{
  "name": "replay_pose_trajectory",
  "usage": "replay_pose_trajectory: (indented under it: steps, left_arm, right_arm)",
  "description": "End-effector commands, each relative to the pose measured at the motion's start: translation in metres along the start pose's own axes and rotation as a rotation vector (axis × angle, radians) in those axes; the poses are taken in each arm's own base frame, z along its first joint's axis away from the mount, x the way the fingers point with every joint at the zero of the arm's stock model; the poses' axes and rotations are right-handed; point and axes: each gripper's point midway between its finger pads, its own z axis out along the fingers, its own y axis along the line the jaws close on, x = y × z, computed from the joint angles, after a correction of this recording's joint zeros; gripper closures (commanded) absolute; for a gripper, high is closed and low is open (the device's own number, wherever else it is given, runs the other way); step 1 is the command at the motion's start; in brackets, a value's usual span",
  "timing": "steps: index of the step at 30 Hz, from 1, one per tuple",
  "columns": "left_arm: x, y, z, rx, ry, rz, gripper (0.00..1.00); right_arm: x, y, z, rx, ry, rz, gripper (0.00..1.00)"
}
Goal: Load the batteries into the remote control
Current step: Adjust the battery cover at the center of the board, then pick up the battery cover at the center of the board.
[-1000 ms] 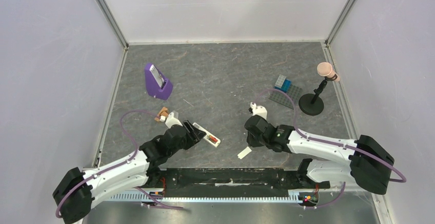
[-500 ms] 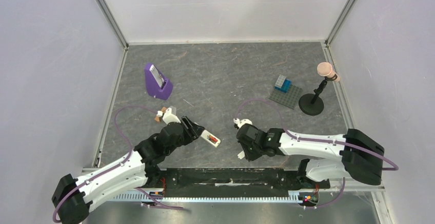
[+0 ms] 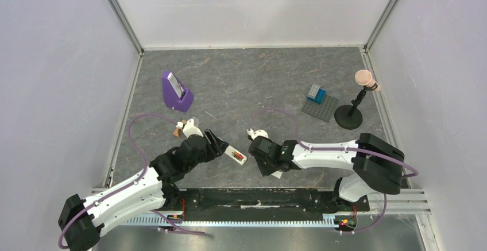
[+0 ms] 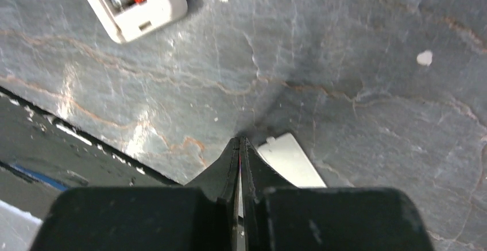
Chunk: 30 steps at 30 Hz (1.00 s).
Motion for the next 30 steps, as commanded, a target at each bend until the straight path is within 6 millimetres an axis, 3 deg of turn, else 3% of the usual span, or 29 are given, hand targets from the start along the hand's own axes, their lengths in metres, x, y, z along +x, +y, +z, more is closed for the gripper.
replay_pose_trajectory:
  steps: [1,5,10,13,17,23,25,30]
  left_arm:
    - [-0.005,-0.009,-0.003,0.021,-0.005,0.012,0.35]
    - [-0.002,-0.007,-0.004,0.022,0.005,0.01,0.35]
    - [-0.002,-0.007,-0.006,0.035,0.004,0.005,0.35]
    - [-0.004,-0.008,-0.007,0.042,-0.006,-0.002,0.35]
    - [-0.004,-0.008,-0.006,0.048,-0.011,-0.015,0.35]
    - [-0.003,-0.007,-0.005,0.049,-0.012,-0.024,0.35]
    - [-0.003,-0.007,-0.005,0.047,-0.013,-0.024,0.35]
    - [-0.004,-0.005,-0.005,0.043,-0.013,-0.021,0.35]
  right_arm:
    - [-0.026,-0.004,0.004,0.077,-0.068,-0.012,0.96]
    - [-0.032,0.001,-0.021,0.044,-0.08,-0.026,0.88]
    - [-0.014,-0.02,-0.044,0.083,-0.03,-0.11,0.49]
    - [0.003,-0.035,-0.046,0.086,0.022,-0.202,0.35]
    - [0.022,-0.042,-0.043,0.023,0.117,-0.34,0.31]
    - [0.015,-0.045,-0.037,-0.022,0.162,-0.466,0.32]
    - [0.015,-0.037,-0.035,-0.065,0.178,-0.497,0.34]
    - [0.027,-0.036,-0.028,-0.094,0.25,-0.517,0.37]
